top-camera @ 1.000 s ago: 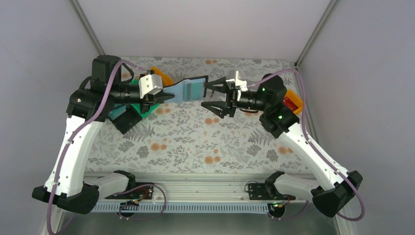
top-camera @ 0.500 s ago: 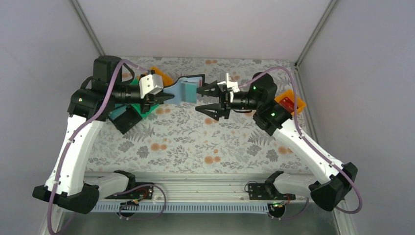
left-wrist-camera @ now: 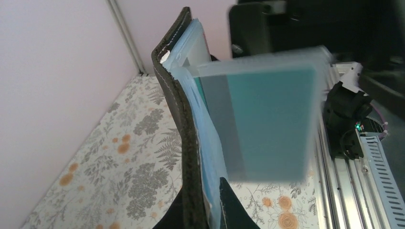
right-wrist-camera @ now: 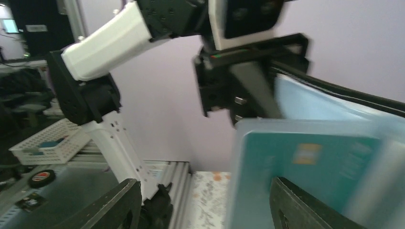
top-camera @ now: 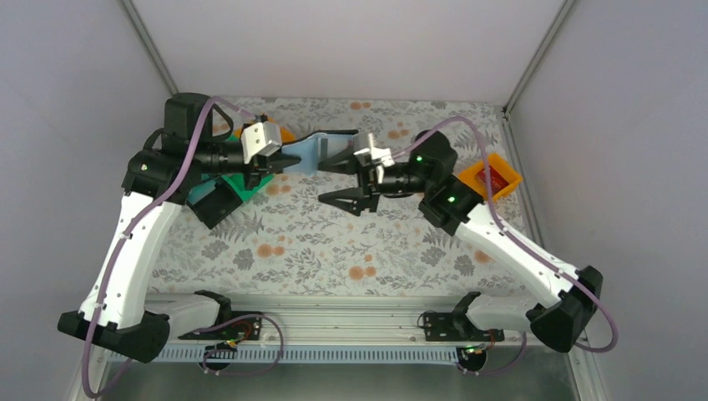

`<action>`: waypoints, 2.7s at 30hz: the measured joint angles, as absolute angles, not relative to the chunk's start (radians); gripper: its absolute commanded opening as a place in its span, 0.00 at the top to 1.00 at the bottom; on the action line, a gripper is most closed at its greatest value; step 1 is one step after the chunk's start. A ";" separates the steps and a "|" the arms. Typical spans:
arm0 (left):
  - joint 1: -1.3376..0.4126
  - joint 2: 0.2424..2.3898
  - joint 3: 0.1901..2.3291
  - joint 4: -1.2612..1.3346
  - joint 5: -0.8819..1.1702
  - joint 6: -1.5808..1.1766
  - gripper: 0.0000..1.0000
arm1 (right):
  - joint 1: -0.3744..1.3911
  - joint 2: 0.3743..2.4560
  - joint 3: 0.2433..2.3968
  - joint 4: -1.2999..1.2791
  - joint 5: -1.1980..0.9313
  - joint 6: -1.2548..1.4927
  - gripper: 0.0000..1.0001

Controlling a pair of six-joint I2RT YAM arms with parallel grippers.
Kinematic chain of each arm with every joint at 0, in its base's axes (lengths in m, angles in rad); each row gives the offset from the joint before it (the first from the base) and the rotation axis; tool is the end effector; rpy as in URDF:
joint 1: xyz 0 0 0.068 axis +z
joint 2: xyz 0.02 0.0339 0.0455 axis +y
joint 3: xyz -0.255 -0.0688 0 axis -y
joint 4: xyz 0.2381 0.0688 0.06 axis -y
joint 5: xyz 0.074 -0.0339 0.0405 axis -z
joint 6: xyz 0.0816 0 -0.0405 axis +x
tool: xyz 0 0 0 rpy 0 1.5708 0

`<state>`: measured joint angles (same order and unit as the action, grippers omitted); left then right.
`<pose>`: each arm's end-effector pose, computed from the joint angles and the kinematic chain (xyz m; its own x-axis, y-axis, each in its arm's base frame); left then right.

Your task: Take the credit cards out of the card holder

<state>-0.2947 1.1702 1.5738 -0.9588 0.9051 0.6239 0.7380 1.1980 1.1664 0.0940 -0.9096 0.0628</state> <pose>0.1935 -0.1258 0.4314 0.0691 0.3561 -0.9319 0.9593 0.2326 0.1600 0.1719 0.2433 0.4112 -0.0165 0.0371 -0.9992 -0.9968 -0.0782 0.0135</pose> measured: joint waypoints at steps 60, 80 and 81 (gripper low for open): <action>-0.295 1.175 1.631 -0.963 0.977 0.647 0.98 | 0.878 0.944 1.198 -0.207 -0.400 -0.152 0.55; -0.295 1.175 1.630 -0.962 0.977 0.646 0.98 | 0.876 1.063 1.195 -0.201 -0.415 -0.162 0.42; -0.295 1.175 1.628 -0.961 0.977 0.646 0.98 | 0.876 1.071 1.195 -0.197 -0.429 -0.162 0.42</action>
<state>-0.2947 1.1751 1.6279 -0.9611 0.9771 0.6456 0.8757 1.0710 1.1950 -0.1970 -0.4294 -0.1616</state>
